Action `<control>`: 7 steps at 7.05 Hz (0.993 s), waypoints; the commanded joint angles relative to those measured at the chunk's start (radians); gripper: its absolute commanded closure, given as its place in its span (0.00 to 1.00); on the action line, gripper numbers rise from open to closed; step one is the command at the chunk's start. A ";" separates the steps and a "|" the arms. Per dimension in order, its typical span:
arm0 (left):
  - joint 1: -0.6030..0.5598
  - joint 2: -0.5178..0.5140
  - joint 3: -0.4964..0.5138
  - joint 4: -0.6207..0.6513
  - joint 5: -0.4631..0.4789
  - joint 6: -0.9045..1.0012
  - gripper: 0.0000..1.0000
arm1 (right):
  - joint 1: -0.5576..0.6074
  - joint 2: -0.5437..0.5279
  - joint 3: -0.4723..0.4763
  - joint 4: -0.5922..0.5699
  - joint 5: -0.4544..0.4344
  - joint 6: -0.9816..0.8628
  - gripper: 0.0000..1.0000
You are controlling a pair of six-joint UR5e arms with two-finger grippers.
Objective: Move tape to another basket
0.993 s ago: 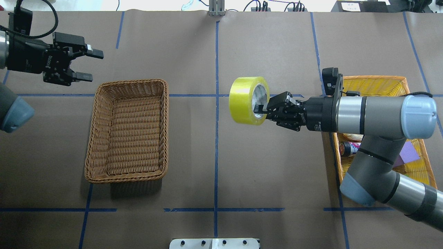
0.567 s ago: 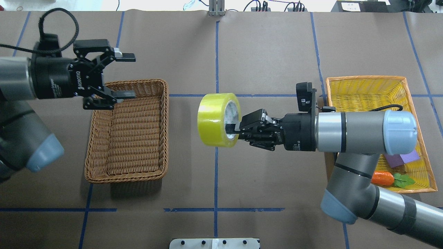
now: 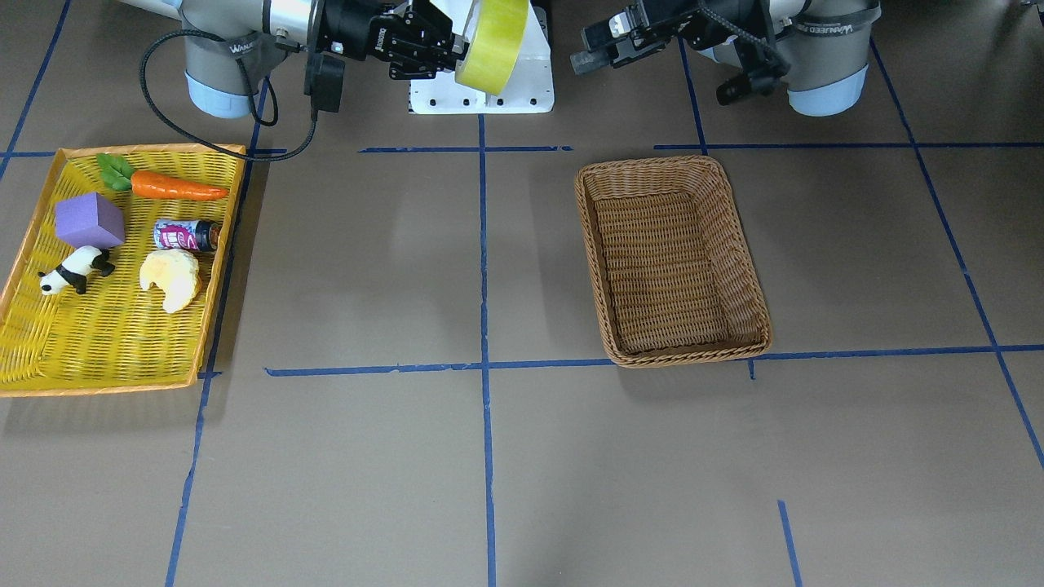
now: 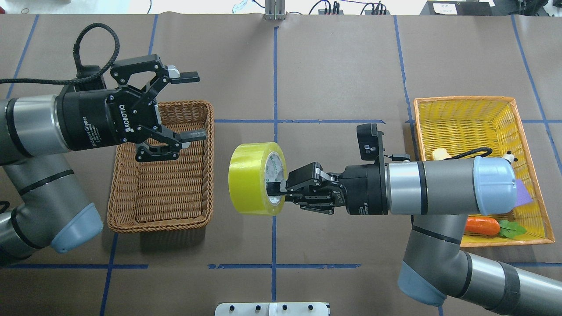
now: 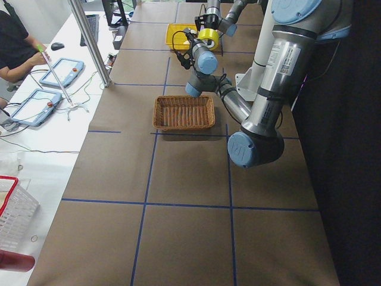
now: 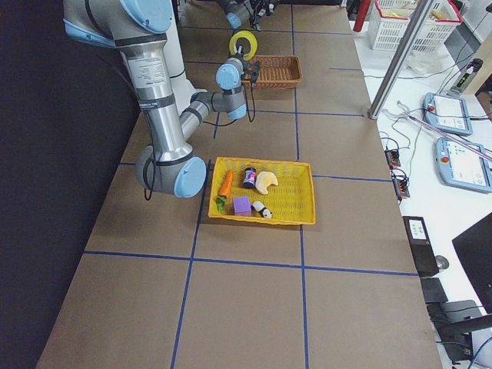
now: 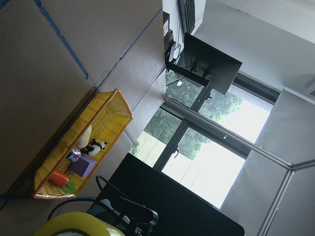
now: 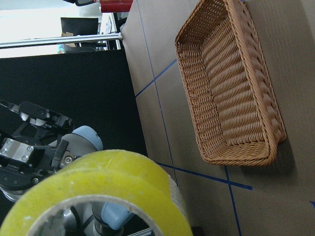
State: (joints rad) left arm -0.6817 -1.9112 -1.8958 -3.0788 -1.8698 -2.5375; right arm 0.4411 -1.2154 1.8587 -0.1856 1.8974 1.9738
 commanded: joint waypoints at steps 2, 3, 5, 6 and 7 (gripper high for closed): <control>0.028 -0.015 0.000 0.000 0.001 -0.004 0.00 | -0.018 0.025 0.017 0.000 -0.001 0.000 0.99; 0.043 -0.022 0.000 0.000 0.003 -0.004 0.00 | -0.018 0.033 0.014 -0.001 -0.001 -0.001 0.99; 0.083 -0.028 -0.002 -0.001 0.029 -0.004 0.00 | -0.016 0.033 0.005 -0.002 -0.004 -0.006 0.99; 0.091 -0.028 -0.003 -0.004 0.031 -0.003 0.00 | -0.013 0.033 0.005 -0.002 -0.011 -0.006 0.99; 0.094 -0.028 -0.003 -0.006 0.031 -0.003 0.00 | -0.013 0.033 0.004 -0.002 -0.024 -0.007 0.99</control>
State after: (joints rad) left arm -0.5956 -1.9384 -1.8983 -3.0826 -1.8423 -2.5408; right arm 0.4268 -1.1829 1.8640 -0.1871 1.8855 1.9680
